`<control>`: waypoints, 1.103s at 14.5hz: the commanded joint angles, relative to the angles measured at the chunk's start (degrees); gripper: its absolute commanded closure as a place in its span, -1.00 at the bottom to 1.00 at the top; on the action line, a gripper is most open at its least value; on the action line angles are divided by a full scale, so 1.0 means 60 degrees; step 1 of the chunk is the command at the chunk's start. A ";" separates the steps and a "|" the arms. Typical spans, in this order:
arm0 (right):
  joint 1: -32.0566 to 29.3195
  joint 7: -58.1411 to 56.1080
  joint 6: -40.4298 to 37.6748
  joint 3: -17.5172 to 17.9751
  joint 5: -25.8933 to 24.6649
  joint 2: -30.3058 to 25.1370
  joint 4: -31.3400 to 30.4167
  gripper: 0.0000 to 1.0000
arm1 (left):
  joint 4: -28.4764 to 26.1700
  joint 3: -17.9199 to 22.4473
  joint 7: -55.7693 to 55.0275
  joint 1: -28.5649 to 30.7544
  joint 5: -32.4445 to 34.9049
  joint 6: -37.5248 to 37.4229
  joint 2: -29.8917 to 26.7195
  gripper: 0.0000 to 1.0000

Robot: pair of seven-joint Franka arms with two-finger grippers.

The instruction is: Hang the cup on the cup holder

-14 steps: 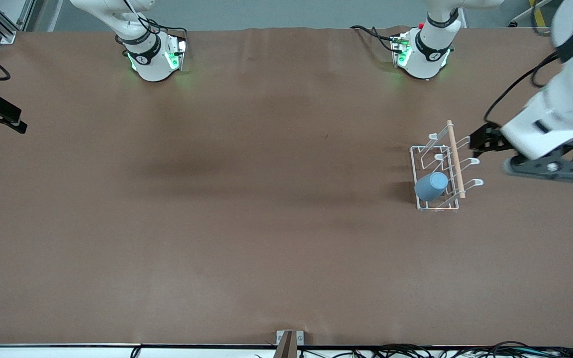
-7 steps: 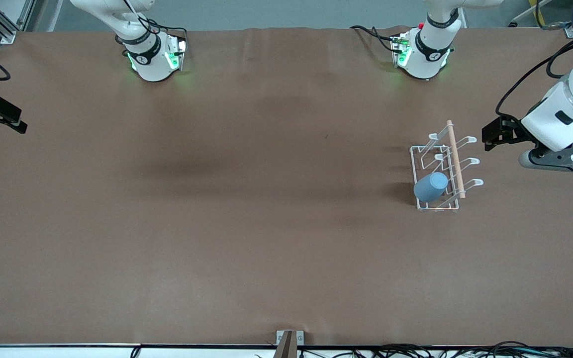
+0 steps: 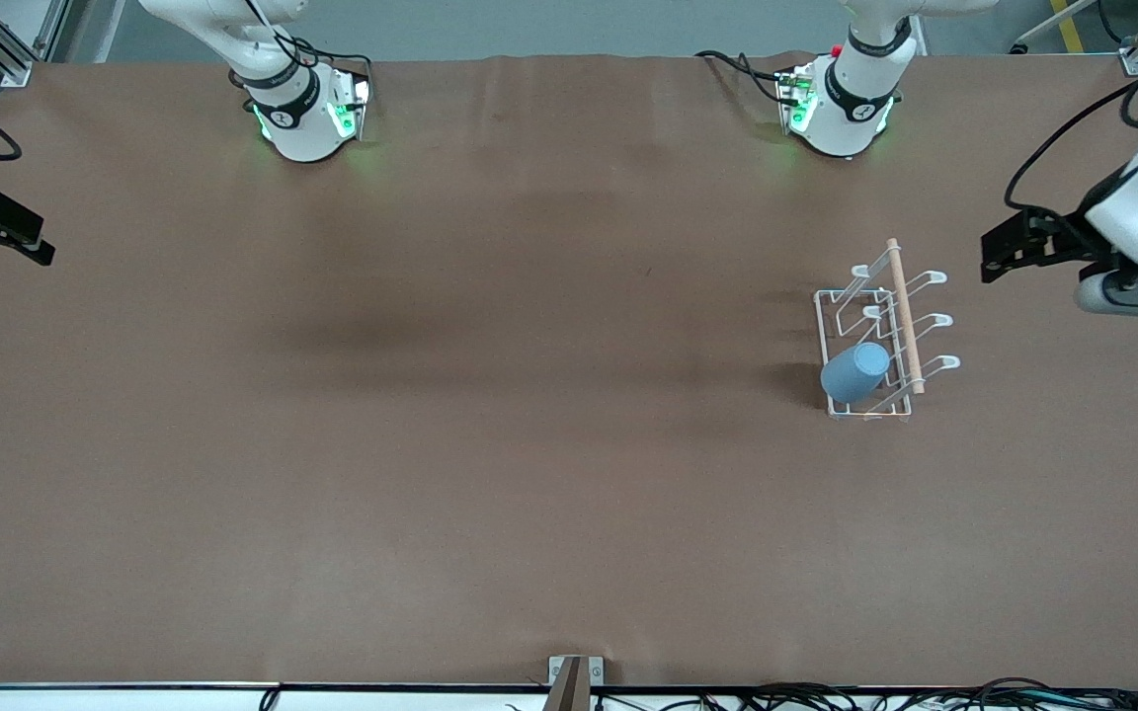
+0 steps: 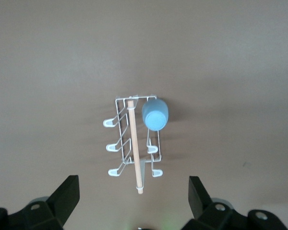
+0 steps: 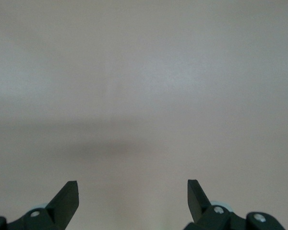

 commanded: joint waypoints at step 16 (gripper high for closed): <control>-0.0126 0.0143 0.0111 0.0141 -0.0133 -0.0175 -0.0225 -1.00 | -0.4139 -0.0120 -0.0626 0.0122 -0.0285 0.1512 -0.3383 -1.00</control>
